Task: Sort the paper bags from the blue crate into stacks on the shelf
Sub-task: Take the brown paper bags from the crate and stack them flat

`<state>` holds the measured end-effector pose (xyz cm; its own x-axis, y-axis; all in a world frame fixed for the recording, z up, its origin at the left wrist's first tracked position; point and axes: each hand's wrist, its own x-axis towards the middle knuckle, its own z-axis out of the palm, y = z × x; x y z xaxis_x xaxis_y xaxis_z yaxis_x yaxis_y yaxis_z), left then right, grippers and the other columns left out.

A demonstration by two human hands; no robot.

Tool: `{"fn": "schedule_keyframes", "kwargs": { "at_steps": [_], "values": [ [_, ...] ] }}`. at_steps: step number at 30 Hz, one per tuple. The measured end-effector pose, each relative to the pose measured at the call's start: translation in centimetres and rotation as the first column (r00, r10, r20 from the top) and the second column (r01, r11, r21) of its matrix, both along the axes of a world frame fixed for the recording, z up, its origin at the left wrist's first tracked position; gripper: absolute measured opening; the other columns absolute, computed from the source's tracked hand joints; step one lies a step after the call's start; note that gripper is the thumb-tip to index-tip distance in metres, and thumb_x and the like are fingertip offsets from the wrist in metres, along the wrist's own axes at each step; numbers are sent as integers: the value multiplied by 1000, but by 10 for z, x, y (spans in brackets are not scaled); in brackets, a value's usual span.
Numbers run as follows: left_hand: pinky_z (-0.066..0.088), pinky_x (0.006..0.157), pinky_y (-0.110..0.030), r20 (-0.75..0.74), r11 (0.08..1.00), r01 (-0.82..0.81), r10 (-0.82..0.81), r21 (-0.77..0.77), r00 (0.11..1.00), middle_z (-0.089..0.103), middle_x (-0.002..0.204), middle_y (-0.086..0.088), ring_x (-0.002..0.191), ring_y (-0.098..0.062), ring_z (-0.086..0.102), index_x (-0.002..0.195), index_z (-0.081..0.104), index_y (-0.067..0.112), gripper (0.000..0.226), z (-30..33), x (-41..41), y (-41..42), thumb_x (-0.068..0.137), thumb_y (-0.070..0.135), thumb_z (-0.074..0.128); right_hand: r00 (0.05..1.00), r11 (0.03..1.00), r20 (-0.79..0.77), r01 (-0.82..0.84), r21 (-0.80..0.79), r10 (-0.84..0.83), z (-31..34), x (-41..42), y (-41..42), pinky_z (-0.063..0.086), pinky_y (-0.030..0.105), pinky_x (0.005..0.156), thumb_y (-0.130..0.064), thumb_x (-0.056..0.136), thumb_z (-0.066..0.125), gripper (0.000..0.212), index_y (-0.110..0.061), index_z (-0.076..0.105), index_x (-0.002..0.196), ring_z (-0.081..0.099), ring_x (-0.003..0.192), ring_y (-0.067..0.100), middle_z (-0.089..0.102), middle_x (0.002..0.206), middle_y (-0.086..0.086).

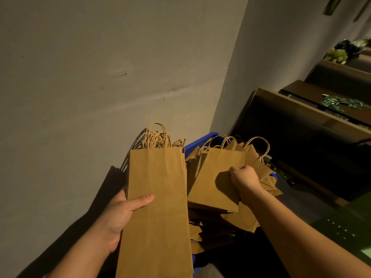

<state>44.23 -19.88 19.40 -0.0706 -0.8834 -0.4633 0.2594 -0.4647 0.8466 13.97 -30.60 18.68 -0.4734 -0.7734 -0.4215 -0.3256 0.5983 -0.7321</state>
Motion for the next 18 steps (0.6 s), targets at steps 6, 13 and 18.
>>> {"fn": "schedule_keyframes", "kwargs": {
  "at_steps": [6,13,18],
  "values": [
    [54,96,-61,-4,999,-36,36,21,999,78,110,-12,102,-36,75,128,64,24,104,0,-4,3,35,50,101,982,997,185,-40,67,27,5,-11,20,43,29,57,-27,101,57,26,-5,62,115,61,76,22,64,95,14],
    [57,90,-55,91,1000,-15,13,12,996,80,103,-9,98,-34,75,126,64,23,66,-3,-10,2,67,31,90,916,998,397,64,-6,-56,33,-22,55,39,31,62,-26,100,52,23,-6,60,91,55,67,21,61,81,14],
    [56,88,-53,153,1000,19,-21,15,988,80,97,-7,99,-34,73,124,63,27,54,2,-22,1,73,33,81,786,990,612,9,-143,81,50,-6,87,56,30,53,-32,102,58,35,-9,56,128,74,60,18,78,72,3]
  ]
}}
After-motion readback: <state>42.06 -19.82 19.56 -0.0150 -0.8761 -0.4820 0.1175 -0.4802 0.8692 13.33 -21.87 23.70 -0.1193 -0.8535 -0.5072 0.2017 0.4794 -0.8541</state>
